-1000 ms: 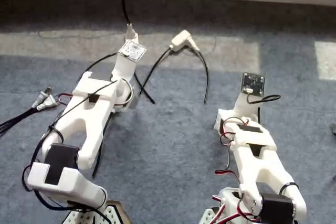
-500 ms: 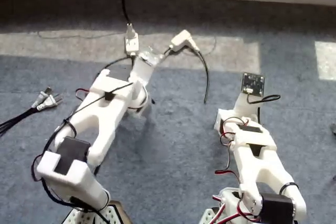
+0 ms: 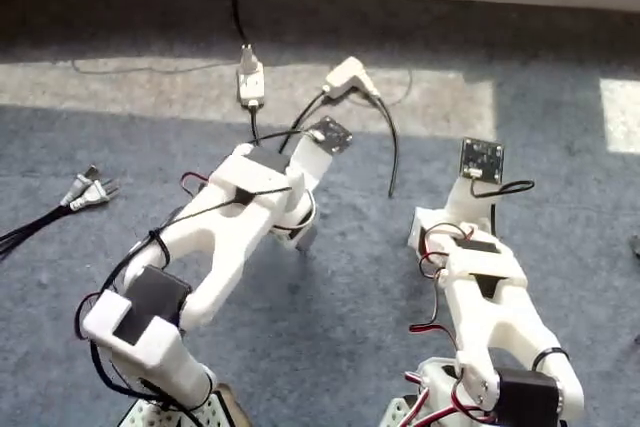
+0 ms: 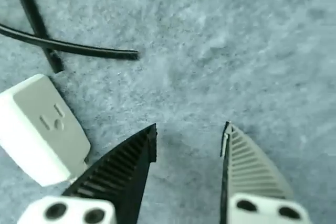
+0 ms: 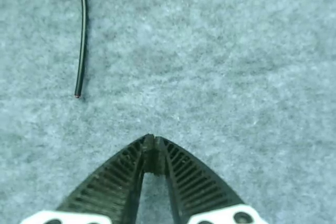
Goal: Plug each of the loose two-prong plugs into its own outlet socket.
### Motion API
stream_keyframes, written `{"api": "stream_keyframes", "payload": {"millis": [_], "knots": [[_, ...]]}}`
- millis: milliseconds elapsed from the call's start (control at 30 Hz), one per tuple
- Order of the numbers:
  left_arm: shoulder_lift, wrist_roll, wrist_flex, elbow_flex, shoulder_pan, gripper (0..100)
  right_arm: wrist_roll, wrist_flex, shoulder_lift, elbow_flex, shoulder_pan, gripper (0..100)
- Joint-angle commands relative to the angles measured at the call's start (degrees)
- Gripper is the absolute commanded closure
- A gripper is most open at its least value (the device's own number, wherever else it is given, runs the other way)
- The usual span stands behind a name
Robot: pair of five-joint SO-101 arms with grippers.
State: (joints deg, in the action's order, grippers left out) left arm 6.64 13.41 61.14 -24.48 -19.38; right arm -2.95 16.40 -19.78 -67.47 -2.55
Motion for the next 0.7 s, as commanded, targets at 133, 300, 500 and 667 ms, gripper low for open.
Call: {"api": "stream_keyframes", "payload": {"millis": [133, 300, 500, 667], "knots": [[-27.7, -6.4, 7.2, 1.4, -0.3, 78, 0.6, -0.1, -0.2, 2.9, 0.6, 99.1], [-34.9, -0.9, -1.2, -7.8, 11.3, 78, 0.6, -0.1, -0.2, 2.9, 0.6, 99.1], [-34.8, 2.0, -18.1, -20.0, 17.6, 78, 0.6, -0.1, -0.2, 2.8, 0.6, 99.1], [-29.9, 2.0, -26.9, -21.9, 21.8, 78, 0.6, -0.1, -0.2, 2.8, 0.6, 99.1]]}}
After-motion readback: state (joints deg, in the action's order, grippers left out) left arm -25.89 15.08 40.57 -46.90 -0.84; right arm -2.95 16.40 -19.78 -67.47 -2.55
